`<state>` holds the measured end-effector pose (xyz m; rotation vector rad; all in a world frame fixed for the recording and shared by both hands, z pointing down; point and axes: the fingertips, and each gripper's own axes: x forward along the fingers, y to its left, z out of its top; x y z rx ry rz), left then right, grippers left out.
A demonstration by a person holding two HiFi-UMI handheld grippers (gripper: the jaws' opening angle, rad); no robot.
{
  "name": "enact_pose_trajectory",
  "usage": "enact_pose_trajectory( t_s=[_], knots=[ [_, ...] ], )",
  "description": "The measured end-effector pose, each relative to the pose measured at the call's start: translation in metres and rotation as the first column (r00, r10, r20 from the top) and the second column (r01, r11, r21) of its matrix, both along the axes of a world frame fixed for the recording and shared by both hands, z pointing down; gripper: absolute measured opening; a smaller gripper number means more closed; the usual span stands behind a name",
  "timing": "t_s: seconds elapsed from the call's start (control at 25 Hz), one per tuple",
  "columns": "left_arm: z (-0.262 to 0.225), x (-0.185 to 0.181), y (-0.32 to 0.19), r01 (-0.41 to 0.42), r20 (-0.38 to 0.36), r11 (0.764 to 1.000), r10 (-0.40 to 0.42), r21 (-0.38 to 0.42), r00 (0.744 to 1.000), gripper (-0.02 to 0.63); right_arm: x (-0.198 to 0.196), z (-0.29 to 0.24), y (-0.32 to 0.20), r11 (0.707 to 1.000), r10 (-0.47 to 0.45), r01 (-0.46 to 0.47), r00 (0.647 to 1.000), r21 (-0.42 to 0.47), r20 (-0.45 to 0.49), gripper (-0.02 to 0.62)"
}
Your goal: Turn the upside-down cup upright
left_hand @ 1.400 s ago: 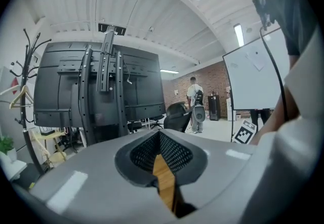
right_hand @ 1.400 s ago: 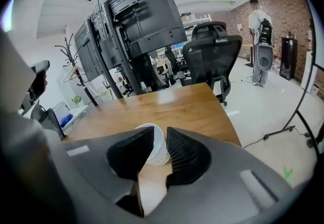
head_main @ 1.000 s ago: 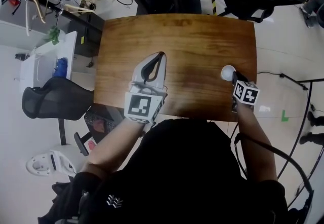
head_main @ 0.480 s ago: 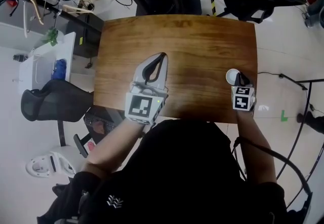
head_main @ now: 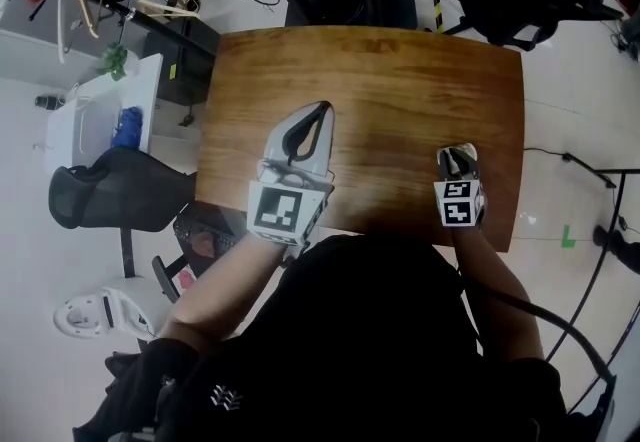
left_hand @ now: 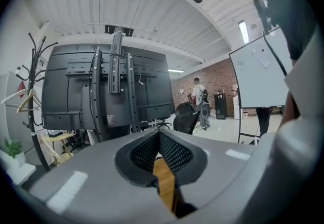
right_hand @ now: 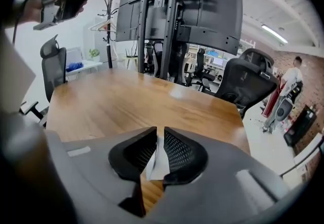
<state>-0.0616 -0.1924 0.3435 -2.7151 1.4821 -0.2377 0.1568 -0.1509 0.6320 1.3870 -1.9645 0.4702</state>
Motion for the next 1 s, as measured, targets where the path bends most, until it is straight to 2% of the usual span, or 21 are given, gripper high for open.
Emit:
enact_pose_trajectory(
  t_s=[0.16, 0.32, 0.56, 0.72, 0.88, 1.0],
  knots=[
    [0.009, -0.015, 0.000, 0.020, 0.031, 1.000, -0.020, -0.017, 0.999, 0.000, 0.001, 0.002, -0.004, 0.999, 0.040, -0.042, 0.995, 0.019, 0.096, 0.049],
    [0.010, -0.023, -0.001, 0.040, 0.030, 0.999, -0.039, -0.024, 0.999, 0.000, 0.001, 0.003, -0.007, 0.999, 0.047, -0.050, 0.986, 0.013, 0.161, 0.054],
    [0.011, -0.019, 0.002, 0.034, 0.030, 0.999, -0.033, -0.031, 0.999, 0.000, 0.008, -0.004, -0.009, 0.997, 0.060, -0.068, 0.972, 0.026, 0.226, 0.118],
    [0.009, -0.014, 0.004, 0.025, 0.037, 0.999, -0.025, -0.020, 0.999, 0.000, 0.042, -0.010, -0.018, 0.987, 0.134, -0.151, 0.956, 0.048, 0.261, 0.161],
    [0.008, -0.010, 0.004, 0.023, 0.040, 1.000, -0.022, -0.016, 0.999, 0.000, 0.071, 0.010, -0.023, 0.978, 0.208, -0.194, 0.917, -0.076, 0.341, 0.196],
    [0.003, -0.003, 0.003, 0.016, 0.033, 1.000, -0.015, -0.008, 0.999, 0.000, 0.072, 0.019, -0.024, 0.968, 0.245, -0.191, 0.856, -0.162, 0.455, 0.206]
  ],
)
